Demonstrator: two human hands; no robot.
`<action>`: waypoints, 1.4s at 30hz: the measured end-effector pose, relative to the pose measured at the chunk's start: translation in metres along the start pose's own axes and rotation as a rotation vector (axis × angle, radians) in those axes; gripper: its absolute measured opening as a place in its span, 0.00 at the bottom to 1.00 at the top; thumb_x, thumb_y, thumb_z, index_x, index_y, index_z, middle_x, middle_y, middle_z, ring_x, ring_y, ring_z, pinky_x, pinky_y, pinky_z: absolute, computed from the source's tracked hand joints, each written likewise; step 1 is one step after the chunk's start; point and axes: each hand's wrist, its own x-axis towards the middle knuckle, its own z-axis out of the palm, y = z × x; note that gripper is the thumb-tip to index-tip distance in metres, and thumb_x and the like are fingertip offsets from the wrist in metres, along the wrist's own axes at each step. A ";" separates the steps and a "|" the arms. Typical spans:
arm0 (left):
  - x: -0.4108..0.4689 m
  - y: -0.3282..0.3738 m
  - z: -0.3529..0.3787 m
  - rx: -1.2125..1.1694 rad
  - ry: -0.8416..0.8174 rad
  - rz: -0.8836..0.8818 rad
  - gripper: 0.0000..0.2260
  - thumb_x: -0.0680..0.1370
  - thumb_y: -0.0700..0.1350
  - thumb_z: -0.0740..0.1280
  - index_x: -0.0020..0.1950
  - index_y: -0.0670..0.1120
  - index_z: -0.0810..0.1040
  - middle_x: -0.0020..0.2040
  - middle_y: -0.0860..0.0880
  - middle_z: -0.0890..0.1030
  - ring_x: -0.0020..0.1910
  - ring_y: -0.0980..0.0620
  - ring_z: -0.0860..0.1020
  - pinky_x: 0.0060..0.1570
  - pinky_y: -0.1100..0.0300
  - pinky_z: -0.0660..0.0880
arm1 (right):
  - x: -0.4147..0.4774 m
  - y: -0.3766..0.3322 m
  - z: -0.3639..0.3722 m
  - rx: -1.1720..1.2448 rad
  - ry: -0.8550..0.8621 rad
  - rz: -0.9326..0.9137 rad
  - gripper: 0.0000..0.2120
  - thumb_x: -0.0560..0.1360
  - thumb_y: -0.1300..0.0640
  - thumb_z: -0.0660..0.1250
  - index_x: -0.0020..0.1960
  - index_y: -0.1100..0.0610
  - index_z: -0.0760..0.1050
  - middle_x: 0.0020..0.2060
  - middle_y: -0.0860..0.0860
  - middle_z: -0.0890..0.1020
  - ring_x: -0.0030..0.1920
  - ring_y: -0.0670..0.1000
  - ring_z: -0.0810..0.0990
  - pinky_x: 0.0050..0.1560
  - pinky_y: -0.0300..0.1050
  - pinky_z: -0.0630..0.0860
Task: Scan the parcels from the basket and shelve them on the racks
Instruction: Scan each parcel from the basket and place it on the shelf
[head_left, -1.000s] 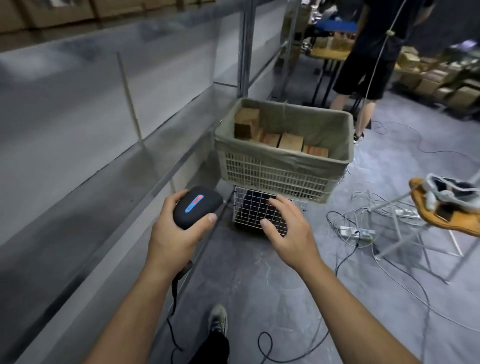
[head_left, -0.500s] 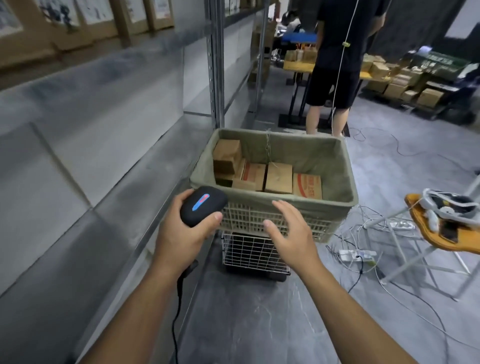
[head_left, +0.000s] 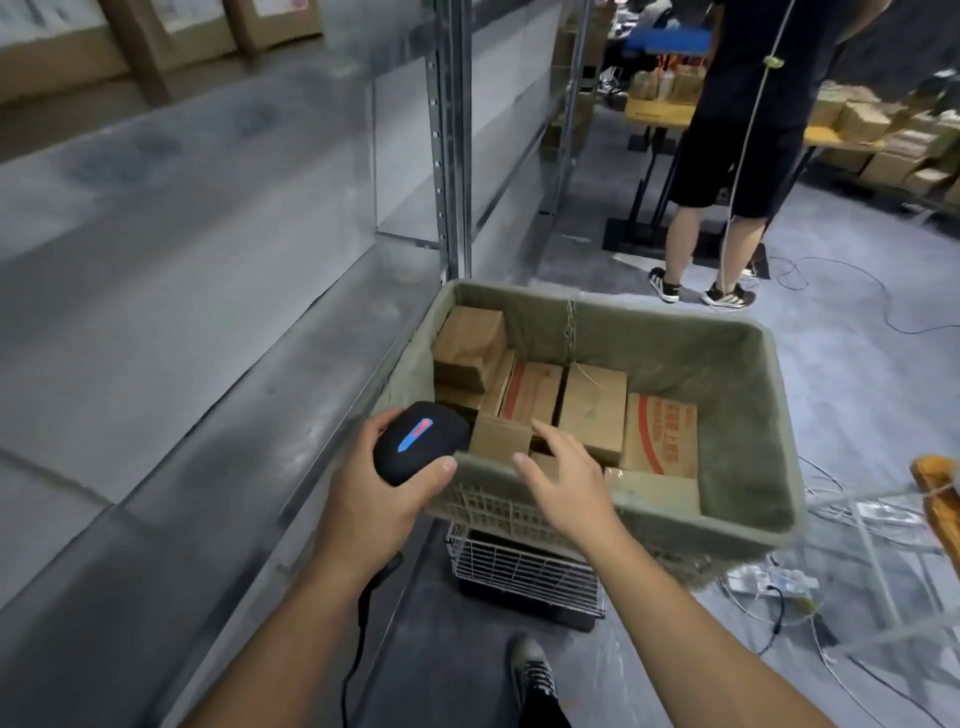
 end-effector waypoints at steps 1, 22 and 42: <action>0.011 0.000 0.008 0.011 0.016 -0.013 0.24 0.62 0.64 0.76 0.55 0.76 0.72 0.53 0.70 0.80 0.51 0.58 0.83 0.53 0.45 0.83 | 0.017 0.006 0.001 -0.008 -0.032 0.012 0.28 0.81 0.44 0.65 0.78 0.51 0.65 0.75 0.48 0.69 0.74 0.48 0.66 0.69 0.39 0.60; 0.180 -0.050 0.037 0.038 -0.046 -0.259 0.26 0.60 0.65 0.75 0.57 0.70 0.74 0.53 0.63 0.82 0.52 0.58 0.82 0.51 0.52 0.83 | 0.199 0.042 0.120 -0.097 -0.297 0.667 0.43 0.76 0.36 0.69 0.80 0.34 0.43 0.81 0.56 0.38 0.80 0.65 0.38 0.77 0.69 0.53; 0.220 -0.031 0.068 -0.038 -0.093 -0.274 0.32 0.61 0.63 0.75 0.65 0.60 0.75 0.46 0.51 0.85 0.35 0.50 0.84 0.43 0.47 0.82 | 0.205 0.068 0.025 0.077 0.179 0.503 0.34 0.74 0.44 0.74 0.77 0.38 0.64 0.80 0.45 0.54 0.76 0.58 0.53 0.72 0.57 0.61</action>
